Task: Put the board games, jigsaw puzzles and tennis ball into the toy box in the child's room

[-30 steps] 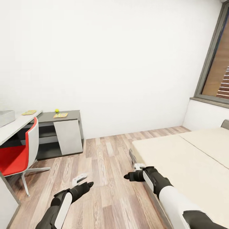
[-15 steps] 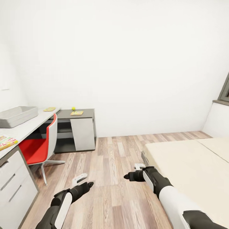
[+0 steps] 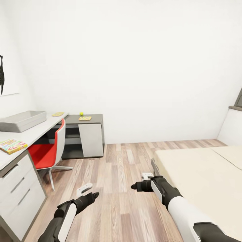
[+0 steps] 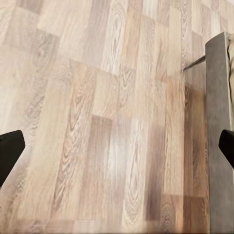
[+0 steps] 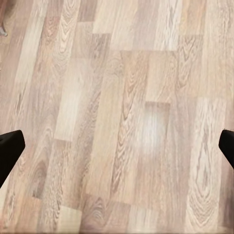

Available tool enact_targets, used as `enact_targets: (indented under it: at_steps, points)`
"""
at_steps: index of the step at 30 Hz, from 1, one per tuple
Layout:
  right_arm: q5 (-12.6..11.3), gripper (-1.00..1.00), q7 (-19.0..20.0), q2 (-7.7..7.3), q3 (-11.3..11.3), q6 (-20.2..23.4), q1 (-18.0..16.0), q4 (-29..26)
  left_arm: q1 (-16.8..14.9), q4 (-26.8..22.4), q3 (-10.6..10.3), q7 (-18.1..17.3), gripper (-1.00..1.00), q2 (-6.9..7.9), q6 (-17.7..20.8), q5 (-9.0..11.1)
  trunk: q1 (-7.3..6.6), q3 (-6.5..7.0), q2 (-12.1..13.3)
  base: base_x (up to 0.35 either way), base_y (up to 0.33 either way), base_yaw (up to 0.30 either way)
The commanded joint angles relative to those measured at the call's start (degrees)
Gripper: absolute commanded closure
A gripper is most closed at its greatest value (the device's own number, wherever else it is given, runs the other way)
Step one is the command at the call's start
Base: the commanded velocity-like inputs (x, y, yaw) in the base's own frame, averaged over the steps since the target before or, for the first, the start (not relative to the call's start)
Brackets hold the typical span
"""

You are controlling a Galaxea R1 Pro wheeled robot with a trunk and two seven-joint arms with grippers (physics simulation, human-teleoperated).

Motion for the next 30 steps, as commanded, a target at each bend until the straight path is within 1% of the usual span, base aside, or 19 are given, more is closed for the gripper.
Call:
enact_targets:
  at_steps: [1,7,14,24,30]
  points:
    - [0.19,-1.00,0.20,-0.01,0.03,0.28,-0.02,-0.10,-0.03,-0.08,0.12,0.32,-1.00,-0.05,0.33,0.59,-0.02,-0.07,-0.04,-0.193,-0.045,0.012]
    - [0.19,-1.00,0.20,-0.01,0.03,0.28,-0.02,-0.10,-0.03,-0.08,0.12,0.31,-1.00,-0.05,0.33,0.64,-0.02,-0.07,-0.04,-0.110,-0.025,0.007]
    - [0.19,-1.00,0.20,-0.01,0.05,0.28,-0.02,-0.10,-0.03,-0.08,0.15,0.32,-1.00,-0.05,0.33,0.66,-0.02,-0.07,-0.04,-0.042,-0.010,0.019]
    - [0.19,-1.00,0.20,-0.01,0.07,0.28,-0.02,-0.10,-0.03,-0.08,0.22,0.31,-1.00,-0.05,0.33,0.65,-0.02,-0.07,-0.04,-0.010,-0.002,0.163]
    - [0.19,-1.00,0.20,-0.01,0.03,0.28,-0.02,-0.10,-0.03,-0.08,0.25,0.32,-1.00,-0.05,0.33,0.65,-0.02,-0.07,-0.04,-0.003,-0.001,0.082]
